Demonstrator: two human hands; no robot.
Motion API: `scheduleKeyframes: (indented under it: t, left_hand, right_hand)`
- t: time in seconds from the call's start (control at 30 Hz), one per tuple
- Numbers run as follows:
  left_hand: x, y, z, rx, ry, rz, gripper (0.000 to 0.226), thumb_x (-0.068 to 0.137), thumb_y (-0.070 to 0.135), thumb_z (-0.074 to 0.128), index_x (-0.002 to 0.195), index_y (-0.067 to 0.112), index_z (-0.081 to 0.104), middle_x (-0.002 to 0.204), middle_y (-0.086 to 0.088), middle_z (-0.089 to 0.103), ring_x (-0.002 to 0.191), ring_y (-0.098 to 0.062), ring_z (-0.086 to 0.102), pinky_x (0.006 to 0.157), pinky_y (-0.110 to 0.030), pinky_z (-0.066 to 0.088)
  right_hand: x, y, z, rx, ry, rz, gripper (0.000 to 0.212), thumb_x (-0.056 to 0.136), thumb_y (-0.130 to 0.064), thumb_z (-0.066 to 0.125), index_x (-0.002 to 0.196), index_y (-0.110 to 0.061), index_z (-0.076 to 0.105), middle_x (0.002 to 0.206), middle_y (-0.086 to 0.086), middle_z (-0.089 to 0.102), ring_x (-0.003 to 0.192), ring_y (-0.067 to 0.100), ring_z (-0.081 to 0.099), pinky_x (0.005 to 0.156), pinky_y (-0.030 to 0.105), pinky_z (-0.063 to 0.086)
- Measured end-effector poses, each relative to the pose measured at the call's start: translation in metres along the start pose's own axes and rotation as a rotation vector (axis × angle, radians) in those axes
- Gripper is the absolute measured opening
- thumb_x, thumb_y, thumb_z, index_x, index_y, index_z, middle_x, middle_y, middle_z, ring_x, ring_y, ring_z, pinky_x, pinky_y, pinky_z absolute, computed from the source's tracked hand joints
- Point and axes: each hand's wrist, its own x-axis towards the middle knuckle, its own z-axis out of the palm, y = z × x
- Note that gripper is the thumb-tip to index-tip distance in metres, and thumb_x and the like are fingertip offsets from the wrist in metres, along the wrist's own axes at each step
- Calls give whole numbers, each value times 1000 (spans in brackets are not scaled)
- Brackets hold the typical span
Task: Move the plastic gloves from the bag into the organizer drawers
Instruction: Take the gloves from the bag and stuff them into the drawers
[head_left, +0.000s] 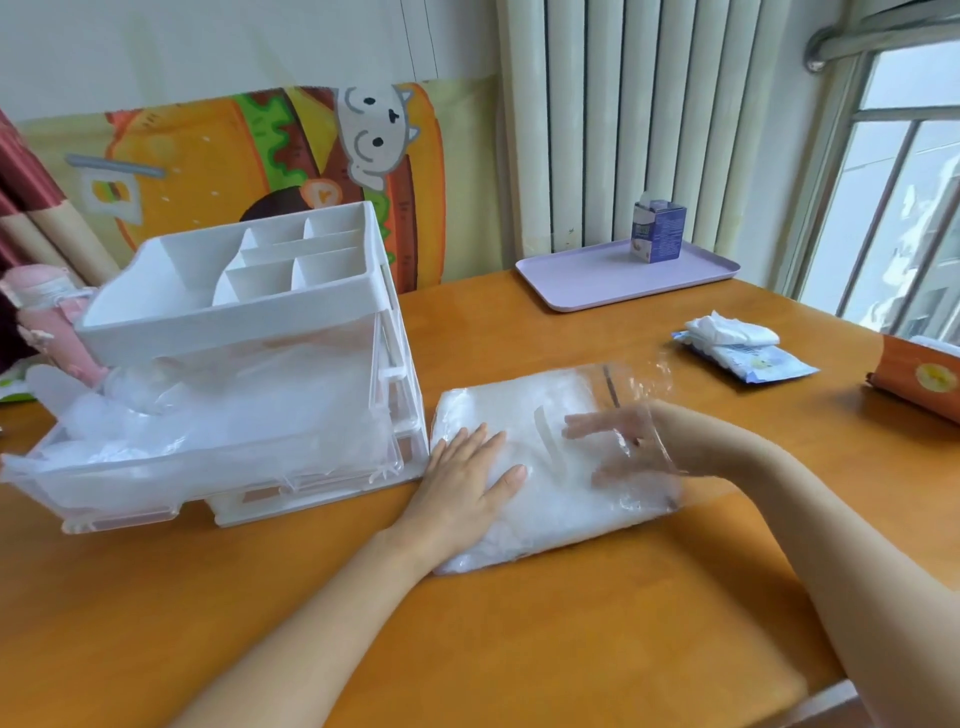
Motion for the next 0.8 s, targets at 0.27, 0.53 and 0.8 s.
scheduleKeyframes:
  t: [0.27,0.53,0.8]
  left_hand:
    - [1,-3,2,-18,10,-3,62,99,55,23,154,26,18,162,5,5,148,-8,-6,116,-26,-11]
    - [-4,1,-1,-60,7,-13,61,99,53,20,154,25,17,162,3,4,147,-7,-7,116,-26,-11]
    - [-3,2,-1,-23,6,-21,61,100,53,22,154,24,15,162,3,3,148,-9,-7,116,-26,-11]
  right_hand:
    - [15,21,8,-64,370,45,43,98,-30,49,99,8,69,96,12,71,84,22,71,70,24,54]
    - [-3,12,-7,4,404,143,27,86,-9,69,88,-35,75,82,-20,71,69,-8,62,58,6,47]
    - [-10,10,-14,358,1030,107,15,87,-24,69,96,-14,75,83,-3,70,60,-8,54,55,5,39]
